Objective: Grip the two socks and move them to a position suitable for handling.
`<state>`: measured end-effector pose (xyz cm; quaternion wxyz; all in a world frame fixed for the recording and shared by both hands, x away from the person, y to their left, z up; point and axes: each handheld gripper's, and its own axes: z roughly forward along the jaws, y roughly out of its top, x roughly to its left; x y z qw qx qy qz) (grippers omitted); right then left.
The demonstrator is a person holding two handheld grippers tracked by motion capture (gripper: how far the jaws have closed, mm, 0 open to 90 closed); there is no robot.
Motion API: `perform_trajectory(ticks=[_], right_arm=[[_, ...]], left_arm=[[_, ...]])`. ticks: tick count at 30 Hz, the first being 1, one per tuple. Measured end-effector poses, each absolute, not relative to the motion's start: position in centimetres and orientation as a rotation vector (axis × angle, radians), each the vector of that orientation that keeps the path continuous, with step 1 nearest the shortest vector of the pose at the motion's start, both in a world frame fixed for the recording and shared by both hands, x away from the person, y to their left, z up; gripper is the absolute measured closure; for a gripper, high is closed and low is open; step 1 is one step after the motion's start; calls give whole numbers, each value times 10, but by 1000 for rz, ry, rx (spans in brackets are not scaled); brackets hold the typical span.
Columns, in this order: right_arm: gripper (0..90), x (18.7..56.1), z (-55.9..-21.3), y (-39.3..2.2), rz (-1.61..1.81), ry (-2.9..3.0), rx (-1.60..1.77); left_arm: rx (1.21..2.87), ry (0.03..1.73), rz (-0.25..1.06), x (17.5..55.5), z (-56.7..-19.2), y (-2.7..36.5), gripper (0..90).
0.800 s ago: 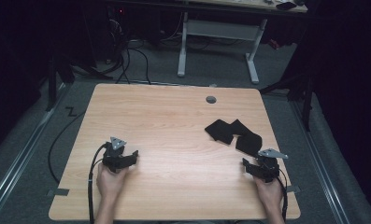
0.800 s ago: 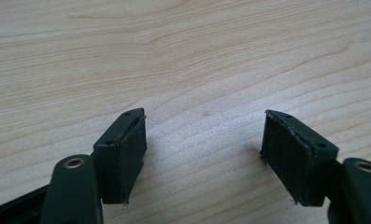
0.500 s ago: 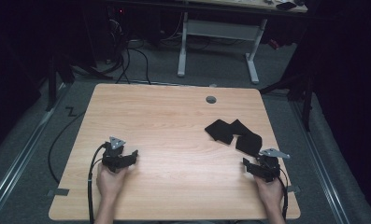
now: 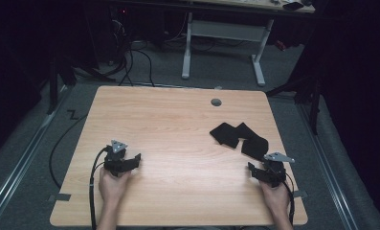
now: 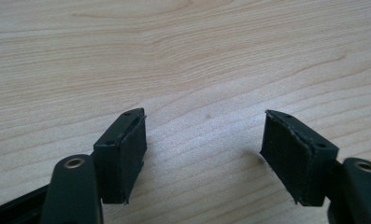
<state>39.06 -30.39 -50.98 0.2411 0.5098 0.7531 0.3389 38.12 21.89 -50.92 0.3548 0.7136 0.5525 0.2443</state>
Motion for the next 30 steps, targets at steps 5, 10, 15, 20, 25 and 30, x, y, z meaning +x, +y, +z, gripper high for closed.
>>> perform_trajectory(ticks=[5,10,15,20,25,30], right_arm=[[441,390,-510,-305,925,2028,1422],[468,388,-510,-305,918,2016,1429],[493,388,-509,-305,923,2017,1429],[538,387,-509,-304,911,2017,1395],[549,386,-503,-303,952,1993,1380],[558,387,-496,-303,986,1973,1370]], left_arm=[[1848,1427,636,381,-509,218,312],[1852,1428,642,381,-509,218,312],[1851,1428,640,381,-509,218,311],[1851,1428,641,381,-509,218,311],[1853,1428,642,381,-509,218,311],[1851,1428,641,381,-509,218,312]])
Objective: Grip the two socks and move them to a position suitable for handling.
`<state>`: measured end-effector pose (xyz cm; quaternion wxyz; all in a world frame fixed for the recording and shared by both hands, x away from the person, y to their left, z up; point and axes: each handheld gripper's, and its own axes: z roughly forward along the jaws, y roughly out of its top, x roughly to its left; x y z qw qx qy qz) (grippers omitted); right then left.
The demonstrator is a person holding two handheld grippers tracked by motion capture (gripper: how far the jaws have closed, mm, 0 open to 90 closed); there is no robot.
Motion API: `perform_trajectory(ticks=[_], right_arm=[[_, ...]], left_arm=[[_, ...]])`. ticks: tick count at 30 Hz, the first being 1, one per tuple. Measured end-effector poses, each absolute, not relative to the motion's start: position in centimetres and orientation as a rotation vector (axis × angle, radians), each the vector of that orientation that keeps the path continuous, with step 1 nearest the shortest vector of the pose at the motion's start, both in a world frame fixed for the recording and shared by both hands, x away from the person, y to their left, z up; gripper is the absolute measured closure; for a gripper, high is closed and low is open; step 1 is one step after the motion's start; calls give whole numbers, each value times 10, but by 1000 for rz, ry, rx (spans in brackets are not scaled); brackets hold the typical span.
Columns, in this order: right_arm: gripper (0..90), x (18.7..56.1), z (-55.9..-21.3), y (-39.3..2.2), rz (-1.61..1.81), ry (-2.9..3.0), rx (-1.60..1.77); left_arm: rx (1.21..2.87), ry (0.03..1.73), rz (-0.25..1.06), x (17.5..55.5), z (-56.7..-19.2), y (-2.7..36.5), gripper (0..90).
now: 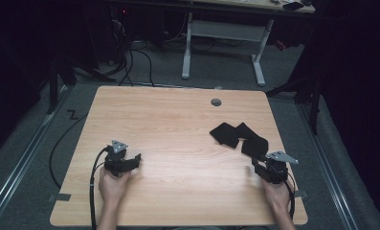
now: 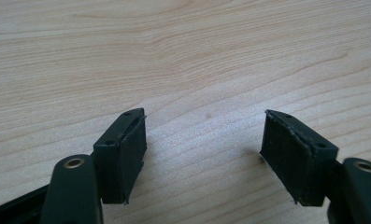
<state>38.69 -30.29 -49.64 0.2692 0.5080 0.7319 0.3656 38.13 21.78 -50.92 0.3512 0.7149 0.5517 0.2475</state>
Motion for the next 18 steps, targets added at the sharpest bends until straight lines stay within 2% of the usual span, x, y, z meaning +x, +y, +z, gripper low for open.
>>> perform_trajectory(ticks=[9,15,16,18], right_arm=[[544,401,-484,-306,985,1943,1371],[491,421,-477,-309,994,1913,1401],[451,430,-478,-311,982,1933,1434],[438,438,-479,-311,958,1937,1431]], left_arm=[[1852,1428,642,381,-509,218,312],[1855,1428,646,381,-509,217,312],[1856,1428,647,381,-509,217,312],[1856,1428,647,381,-509,217,311]])
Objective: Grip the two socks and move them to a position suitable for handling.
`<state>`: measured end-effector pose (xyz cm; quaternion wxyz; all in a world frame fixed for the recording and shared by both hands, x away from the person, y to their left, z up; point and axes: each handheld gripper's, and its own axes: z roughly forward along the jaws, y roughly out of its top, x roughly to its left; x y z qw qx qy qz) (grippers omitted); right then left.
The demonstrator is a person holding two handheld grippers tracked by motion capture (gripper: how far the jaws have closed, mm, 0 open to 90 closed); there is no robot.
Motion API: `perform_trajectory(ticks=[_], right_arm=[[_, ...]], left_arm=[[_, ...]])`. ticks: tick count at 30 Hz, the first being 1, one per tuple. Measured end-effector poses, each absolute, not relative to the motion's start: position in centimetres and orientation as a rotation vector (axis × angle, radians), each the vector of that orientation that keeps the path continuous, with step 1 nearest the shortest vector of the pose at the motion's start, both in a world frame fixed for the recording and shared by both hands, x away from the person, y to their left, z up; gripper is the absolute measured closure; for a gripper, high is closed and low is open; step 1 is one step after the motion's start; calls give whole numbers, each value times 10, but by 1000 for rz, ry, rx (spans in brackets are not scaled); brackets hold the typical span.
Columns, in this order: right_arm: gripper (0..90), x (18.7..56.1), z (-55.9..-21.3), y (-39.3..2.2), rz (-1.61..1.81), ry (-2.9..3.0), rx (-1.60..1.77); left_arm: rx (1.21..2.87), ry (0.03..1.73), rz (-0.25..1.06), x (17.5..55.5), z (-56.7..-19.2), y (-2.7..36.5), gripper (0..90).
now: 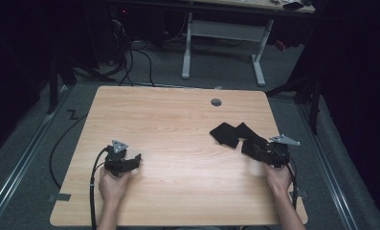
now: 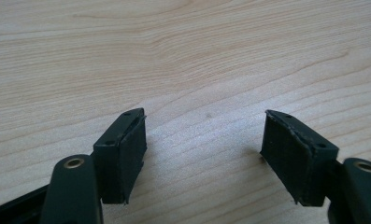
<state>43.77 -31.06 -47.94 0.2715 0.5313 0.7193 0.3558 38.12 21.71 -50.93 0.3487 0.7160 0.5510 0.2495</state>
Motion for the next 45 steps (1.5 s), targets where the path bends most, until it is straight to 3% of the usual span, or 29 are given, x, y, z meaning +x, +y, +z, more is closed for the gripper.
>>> perform_trajectory(ticks=[11,25,45], right_arm=[[468,462,-491,-308,933,1974,1515],[833,463,-497,-307,876,2078,1451],[845,443,-443,-311,1024,2009,1335]], left_arm=[[1860,1427,651,381,-509,217,312],[1859,1427,650,381,-509,217,311],[1844,1429,633,382,-509,219,311]])
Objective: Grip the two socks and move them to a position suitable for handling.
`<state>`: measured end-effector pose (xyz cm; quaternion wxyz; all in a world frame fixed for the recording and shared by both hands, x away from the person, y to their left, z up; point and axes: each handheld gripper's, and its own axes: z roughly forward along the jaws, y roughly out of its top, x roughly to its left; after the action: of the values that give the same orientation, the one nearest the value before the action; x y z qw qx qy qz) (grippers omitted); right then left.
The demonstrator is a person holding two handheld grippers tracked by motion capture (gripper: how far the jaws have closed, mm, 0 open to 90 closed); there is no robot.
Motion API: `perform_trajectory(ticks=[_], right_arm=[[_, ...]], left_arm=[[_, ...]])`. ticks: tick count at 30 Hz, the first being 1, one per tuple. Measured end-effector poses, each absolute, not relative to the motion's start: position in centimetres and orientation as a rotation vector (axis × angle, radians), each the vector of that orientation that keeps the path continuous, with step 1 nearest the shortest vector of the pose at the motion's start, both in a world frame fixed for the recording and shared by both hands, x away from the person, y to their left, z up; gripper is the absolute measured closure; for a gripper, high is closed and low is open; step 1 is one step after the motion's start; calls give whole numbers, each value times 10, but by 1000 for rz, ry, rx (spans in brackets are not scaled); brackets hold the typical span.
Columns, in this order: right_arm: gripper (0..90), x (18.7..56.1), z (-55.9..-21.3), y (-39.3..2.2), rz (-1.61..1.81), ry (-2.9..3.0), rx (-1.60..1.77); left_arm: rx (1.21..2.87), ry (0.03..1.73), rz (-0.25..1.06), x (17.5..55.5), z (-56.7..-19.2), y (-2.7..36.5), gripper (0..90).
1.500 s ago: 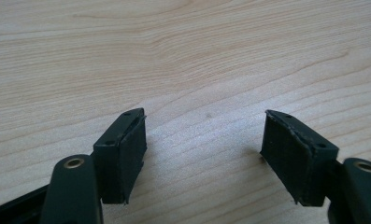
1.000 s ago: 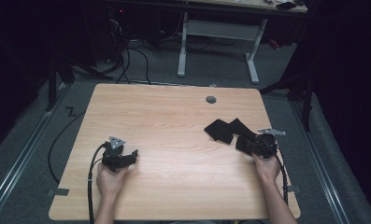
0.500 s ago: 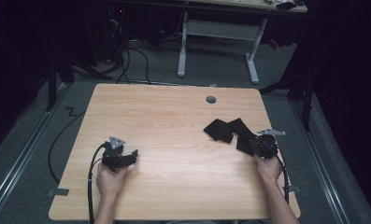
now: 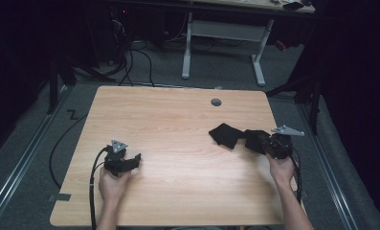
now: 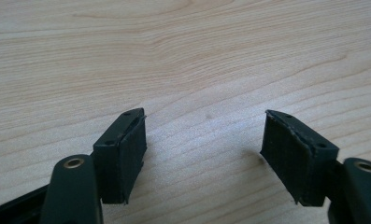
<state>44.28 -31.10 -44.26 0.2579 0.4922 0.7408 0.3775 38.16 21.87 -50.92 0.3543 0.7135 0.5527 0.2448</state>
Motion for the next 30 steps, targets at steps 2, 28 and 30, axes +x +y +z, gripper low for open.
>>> perform_trajectory(ticks=[2,28,30], right_arm=[[845,442,-441,-311,1031,2004,1339],[845,418,-406,-291,1188,2004,1193],[845,416,-405,-284,1191,2018,1176]], left_arm=[[1845,1428,634,382,-509,219,310],[1848,1432,643,382,-509,218,323],[1848,1432,645,382,-509,218,326]])
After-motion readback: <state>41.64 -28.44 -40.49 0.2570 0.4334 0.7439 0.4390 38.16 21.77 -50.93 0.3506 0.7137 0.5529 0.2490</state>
